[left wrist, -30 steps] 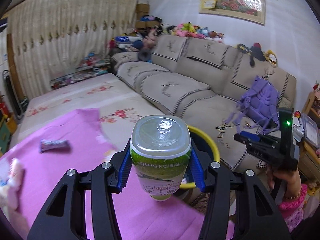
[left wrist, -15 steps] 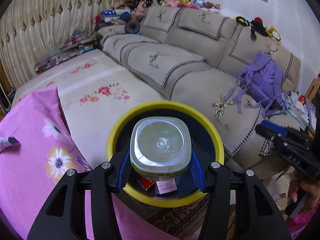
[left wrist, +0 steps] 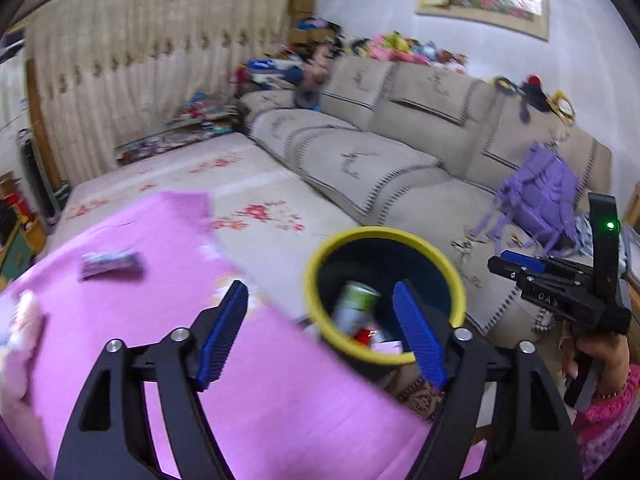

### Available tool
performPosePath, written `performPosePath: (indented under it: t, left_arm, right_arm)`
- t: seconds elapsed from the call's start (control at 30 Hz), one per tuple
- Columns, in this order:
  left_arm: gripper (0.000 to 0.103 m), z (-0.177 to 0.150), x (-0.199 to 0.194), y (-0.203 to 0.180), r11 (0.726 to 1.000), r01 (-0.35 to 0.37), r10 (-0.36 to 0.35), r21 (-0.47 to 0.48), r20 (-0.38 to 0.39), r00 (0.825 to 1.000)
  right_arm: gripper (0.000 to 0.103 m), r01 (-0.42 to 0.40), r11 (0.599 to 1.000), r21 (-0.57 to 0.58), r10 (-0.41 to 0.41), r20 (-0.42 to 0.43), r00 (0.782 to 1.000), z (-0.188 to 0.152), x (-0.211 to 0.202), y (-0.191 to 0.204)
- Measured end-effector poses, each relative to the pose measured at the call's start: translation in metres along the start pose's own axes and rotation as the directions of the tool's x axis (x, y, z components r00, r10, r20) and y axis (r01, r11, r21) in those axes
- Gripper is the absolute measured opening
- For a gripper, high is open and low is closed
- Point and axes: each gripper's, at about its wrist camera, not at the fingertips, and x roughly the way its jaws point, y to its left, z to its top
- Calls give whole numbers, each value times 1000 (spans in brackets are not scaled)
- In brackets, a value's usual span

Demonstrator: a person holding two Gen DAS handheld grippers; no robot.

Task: Collect trash
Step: 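Move the right gripper to the toothpaste tube and close on it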

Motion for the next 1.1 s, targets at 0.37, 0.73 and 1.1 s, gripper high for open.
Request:
performPosePath:
  t: [0.37,0.73,1.1]
  left_arm:
    - [82,-80,-85,140,945,-287,293,-160,17,956]
    - [83,-115,-110,192,926,-301,321,-228,54,946]
    - [85,-113,-111,185,928,-279,296,-247,37,954]
  right_arm:
    - [30,-146,979,-143,141,-42,989,27,26,108]
    - [30,-389,854,-345,351,-169,921,54,86,265]
    - [43,-407,780,-474,342,-221,913,75,170,352]
